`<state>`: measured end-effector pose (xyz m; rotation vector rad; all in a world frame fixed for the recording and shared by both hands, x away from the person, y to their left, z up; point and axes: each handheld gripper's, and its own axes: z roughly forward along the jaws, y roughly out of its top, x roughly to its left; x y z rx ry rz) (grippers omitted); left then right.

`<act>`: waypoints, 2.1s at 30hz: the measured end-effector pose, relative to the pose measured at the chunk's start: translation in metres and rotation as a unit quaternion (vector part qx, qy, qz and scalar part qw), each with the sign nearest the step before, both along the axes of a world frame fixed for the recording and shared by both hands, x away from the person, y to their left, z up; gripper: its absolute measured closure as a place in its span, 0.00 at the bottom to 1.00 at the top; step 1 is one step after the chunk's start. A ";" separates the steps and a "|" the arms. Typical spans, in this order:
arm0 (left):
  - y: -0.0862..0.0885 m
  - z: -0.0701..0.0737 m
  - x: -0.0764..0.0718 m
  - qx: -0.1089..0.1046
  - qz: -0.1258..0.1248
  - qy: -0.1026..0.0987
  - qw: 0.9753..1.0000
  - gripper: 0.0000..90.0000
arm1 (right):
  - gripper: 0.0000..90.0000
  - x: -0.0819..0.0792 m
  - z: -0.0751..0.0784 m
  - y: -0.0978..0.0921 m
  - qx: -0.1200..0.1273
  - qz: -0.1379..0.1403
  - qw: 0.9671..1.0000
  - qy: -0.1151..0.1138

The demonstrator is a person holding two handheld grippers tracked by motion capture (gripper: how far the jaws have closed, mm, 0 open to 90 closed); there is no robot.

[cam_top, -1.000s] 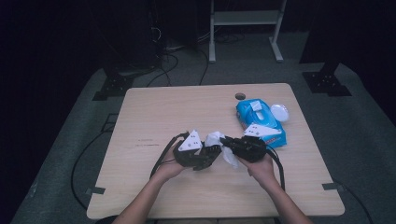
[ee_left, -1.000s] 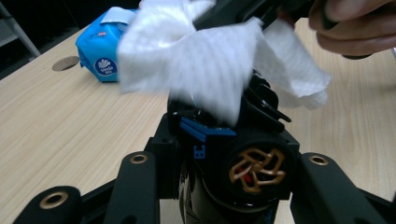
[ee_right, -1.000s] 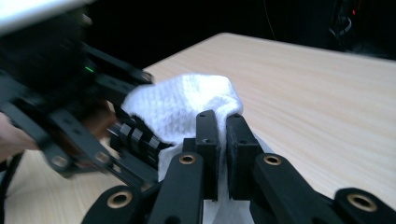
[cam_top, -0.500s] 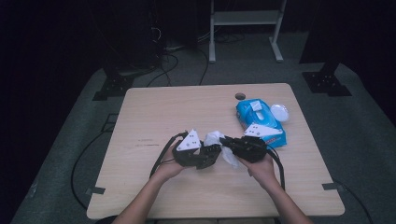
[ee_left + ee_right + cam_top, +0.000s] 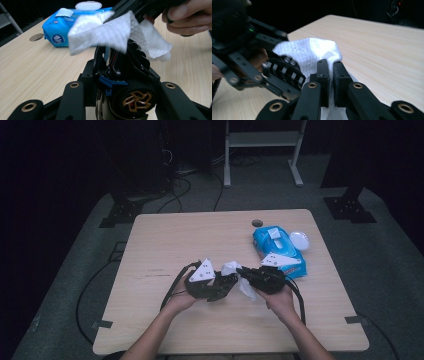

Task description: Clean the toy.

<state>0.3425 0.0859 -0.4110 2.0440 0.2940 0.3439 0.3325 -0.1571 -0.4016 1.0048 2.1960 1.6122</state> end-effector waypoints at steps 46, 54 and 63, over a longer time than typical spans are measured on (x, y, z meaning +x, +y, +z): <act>-0.004 0.001 -0.001 0.000 0.003 -0.010 1.000 0.64 | 0.94 0.003 -0.004 -0.010 -0.026 -0.025 0.999 0.005; -0.007 0.003 -0.002 -0.010 0.009 -0.016 1.000 0.64 | 0.94 0.006 -0.009 -0.012 0.037 0.031 0.997 0.053; -0.010 -0.001 -0.003 -0.015 0.013 -0.014 1.000 0.64 | 0.94 -0.003 0.005 -0.006 0.034 0.037 0.998 0.027</act>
